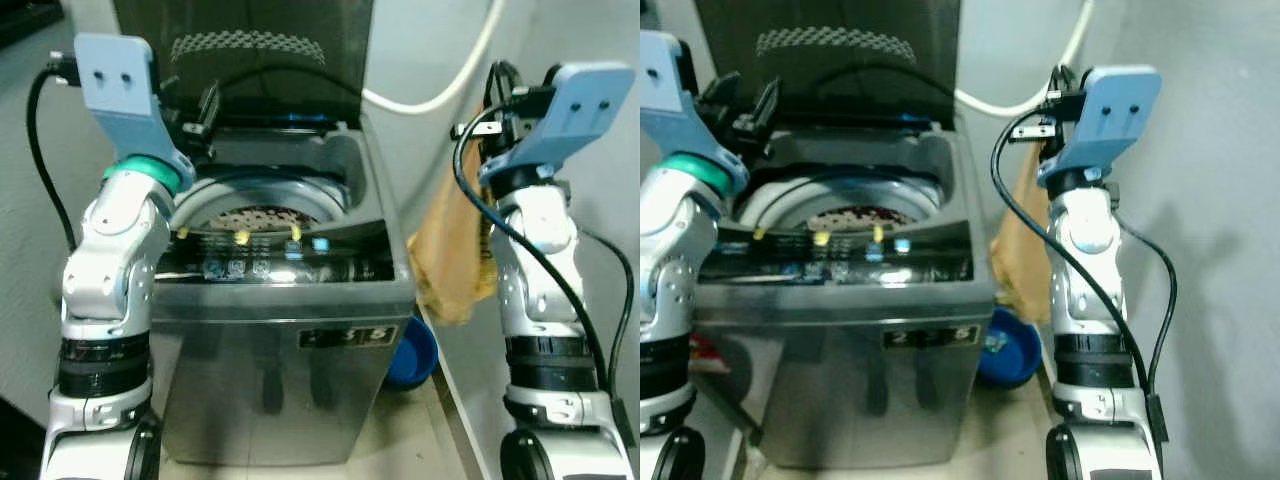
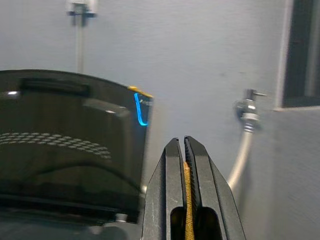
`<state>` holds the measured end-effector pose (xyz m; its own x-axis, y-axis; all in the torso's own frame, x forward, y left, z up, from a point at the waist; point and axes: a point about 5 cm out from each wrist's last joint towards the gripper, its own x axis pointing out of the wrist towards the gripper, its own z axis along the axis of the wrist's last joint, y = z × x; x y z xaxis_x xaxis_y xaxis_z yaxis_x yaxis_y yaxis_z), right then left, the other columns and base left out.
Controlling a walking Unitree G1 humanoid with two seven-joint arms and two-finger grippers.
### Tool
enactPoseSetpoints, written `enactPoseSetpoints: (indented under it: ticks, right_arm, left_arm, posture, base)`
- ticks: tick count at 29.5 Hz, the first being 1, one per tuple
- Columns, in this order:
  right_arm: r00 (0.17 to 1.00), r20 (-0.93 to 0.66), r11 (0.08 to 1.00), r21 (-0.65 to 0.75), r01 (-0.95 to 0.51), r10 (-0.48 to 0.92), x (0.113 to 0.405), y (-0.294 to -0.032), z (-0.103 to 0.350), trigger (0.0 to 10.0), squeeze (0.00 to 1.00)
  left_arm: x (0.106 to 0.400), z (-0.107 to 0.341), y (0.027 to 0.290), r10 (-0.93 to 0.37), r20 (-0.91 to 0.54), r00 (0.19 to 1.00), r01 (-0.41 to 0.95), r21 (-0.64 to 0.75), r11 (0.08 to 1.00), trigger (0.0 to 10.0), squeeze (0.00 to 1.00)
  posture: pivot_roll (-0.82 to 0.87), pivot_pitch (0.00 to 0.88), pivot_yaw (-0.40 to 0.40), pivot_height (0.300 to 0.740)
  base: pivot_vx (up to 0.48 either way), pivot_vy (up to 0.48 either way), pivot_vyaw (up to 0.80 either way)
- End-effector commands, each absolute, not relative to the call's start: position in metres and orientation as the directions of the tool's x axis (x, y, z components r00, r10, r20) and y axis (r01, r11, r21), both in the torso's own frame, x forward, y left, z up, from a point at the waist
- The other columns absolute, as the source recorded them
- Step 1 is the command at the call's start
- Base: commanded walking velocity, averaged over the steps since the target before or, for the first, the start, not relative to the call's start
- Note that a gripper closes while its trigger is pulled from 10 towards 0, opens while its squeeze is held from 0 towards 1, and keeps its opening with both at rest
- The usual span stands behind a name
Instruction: Clothes washing
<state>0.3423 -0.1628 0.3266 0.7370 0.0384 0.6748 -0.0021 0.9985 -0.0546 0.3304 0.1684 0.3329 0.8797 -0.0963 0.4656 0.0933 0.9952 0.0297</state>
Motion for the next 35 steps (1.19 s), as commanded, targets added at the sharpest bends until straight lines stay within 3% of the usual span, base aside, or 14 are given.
enactPoseSetpoints:
  ticks: [1,14,17,20,23,24,28,29,30,35]
  right_arm:
    - [0.722,0.691,0.999,-0.050,-0.007,0.039,0.340,-0.164,0.331,10.0,0.00]
    - [0.671,0.734,0.994,-0.082,-0.067,0.106,0.335,-0.156,0.341,10.0,0.00]
    - [0.561,0.770,0.952,-0.217,-0.217,0.303,0.334,-0.128,0.372,10.0,0.00]
    - [0.510,0.789,0.935,-0.234,-0.266,0.343,0.334,-0.118,0.390,10.0,0.00]
    - [0.354,0.860,0.865,-0.176,-0.469,0.367,0.326,-0.101,0.446,10.0,0.00]
    - [0.354,0.860,0.865,-0.176,-0.469,0.367,0.326,-0.101,0.446,10.0,0.00]
    - [0.213,0.876,0.717,-0.192,-0.670,0.434,0.311,-0.079,0.483,10.0,0.00]
    - [0.213,0.876,0.717,-0.192,-0.670,0.434,0.311,-0.079,0.483,10.0,0.00]
    - [0.161,0.878,0.655,-0.204,-0.727,0.451,0.305,-0.069,0.497,10.0,0.00]
    - [0.167,0.879,0.666,-0.202,-0.718,0.447,0.309,-0.073,0.507,10.0,0.00]
  left_arm:
    - [0.331,0.332,0.166,-0.108,0.458,0.882,0.104,0.034,0.994,10.0,0.00]
    - [0.314,0.335,0.132,-0.285,0.498,0.819,0.269,0.105,0.957,10.0,0.00]
    - [0.314,0.329,0.121,-0.340,0.474,0.812,0.323,0.121,0.939,10.0,0.00]
    - [0.312,0.321,0.111,-0.421,0.434,0.796,0.393,0.159,0.906,10.0,0.00]
    - [0.305,0.299,0.085,-0.631,0.317,0.708,0.600,0.203,0.774,10.0,0.00]
    - [0.305,0.299,0.085,-0.631,0.317,0.708,0.600,0.203,0.774,10.0,0.00]
    - [0.303,0.294,0.059,-0.789,0.264,0.554,0.780,0.165,0.603,10.0,0.00]
    - [0.303,0.294,0.059,-0.789,0.264,0.554,0.780,0.165,0.603,10.0,0.00]
    - [0.308,0.296,0.045,-0.841,0.258,0.475,0.839,0.157,0.522,10.0,0.00]
    - [0.333,0.306,0.045,-0.805,0.262,0.533,0.806,0.133,0.577,10.0,0.00]
  posture:
    - [0.11,0.001,0.025,0.740]
    - [0.11,0.005,0.033,0.740]
    - [0.10,0.010,0.039,0.740]
    - [0.10,0.013,0.037,0.740]
    - [0.11,0.017,0.021,0.740]
    - [0.11,0.017,0.021,0.740]
    - [0.11,0.023,0.011,0.740]
    - [0.11,0.023,0.011,0.740]
    - [0.10,0.023,0.009,0.740]
    - [0.08,0.023,0.017,0.740]
  base:
    - [0.000,0.000,0.00]
    - [0.000,0.000,0.00]
    - [0.000,0.000,0.00]
    - [0.000,0.000,0.00]
    - [0.000,0.000,0.00]
    - [0.000,0.000,0.00]
    - [0.000,0.000,0.00]
    - [0.000,0.000,0.00]
    - [0.000,0.000,0.00]
    - [0.000,0.000,0.00]
